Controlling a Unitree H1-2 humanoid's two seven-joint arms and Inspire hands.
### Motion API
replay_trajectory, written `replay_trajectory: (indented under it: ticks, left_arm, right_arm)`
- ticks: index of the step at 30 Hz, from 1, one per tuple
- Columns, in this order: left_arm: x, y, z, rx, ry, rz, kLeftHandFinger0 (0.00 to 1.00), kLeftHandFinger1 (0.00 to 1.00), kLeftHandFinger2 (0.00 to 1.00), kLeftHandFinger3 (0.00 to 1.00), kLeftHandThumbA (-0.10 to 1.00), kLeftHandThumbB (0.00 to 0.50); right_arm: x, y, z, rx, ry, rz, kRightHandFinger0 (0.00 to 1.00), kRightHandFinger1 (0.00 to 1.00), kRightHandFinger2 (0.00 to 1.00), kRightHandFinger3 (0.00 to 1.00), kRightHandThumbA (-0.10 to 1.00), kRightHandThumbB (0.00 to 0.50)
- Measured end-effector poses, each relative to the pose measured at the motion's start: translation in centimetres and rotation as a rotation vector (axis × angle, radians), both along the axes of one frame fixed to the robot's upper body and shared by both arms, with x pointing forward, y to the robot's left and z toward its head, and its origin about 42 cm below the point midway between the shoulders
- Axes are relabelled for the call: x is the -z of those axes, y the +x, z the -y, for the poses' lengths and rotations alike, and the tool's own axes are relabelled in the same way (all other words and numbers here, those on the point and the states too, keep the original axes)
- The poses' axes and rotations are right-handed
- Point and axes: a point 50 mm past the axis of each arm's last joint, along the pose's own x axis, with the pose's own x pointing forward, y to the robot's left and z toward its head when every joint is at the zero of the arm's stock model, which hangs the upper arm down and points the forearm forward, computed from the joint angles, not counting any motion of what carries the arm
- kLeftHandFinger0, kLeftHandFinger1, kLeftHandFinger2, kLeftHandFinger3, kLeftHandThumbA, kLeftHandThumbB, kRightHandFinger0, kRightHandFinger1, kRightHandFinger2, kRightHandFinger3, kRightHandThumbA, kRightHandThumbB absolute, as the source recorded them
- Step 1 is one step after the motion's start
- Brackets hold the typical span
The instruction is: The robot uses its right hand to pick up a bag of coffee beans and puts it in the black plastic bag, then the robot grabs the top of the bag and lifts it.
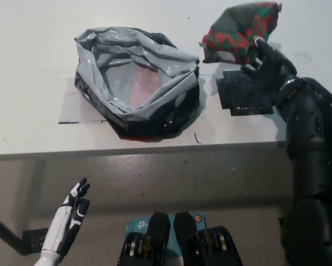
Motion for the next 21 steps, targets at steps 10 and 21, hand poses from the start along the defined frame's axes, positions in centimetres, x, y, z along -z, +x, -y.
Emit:
replay_trajectory:
  ticks: [10, 21]
  left_arm:
    - [0.0, 0.0, 0.0, 0.0, 0.002, -0.001, 1.0, 1.0, 1.0, 1.0, 1.0, 0.175]
    - [0.0, 0.0, 0.0, 0.001, 0.004, -0.002, 1.0, 1.0, 1.0, 1.0, 1.0, 0.196]
  right_arm:
    - [-4.0, -0.2, -1.4, -0.03, 0.028, 0.121, 0.0, 0.2, 0.64, 0.8, -0.08, 0.111]
    - [-9.2, -0.3, -5.1, -0.129, 0.037, 0.225, 0.0, 0.22, 0.62, 0.93, -0.1, 0.129]
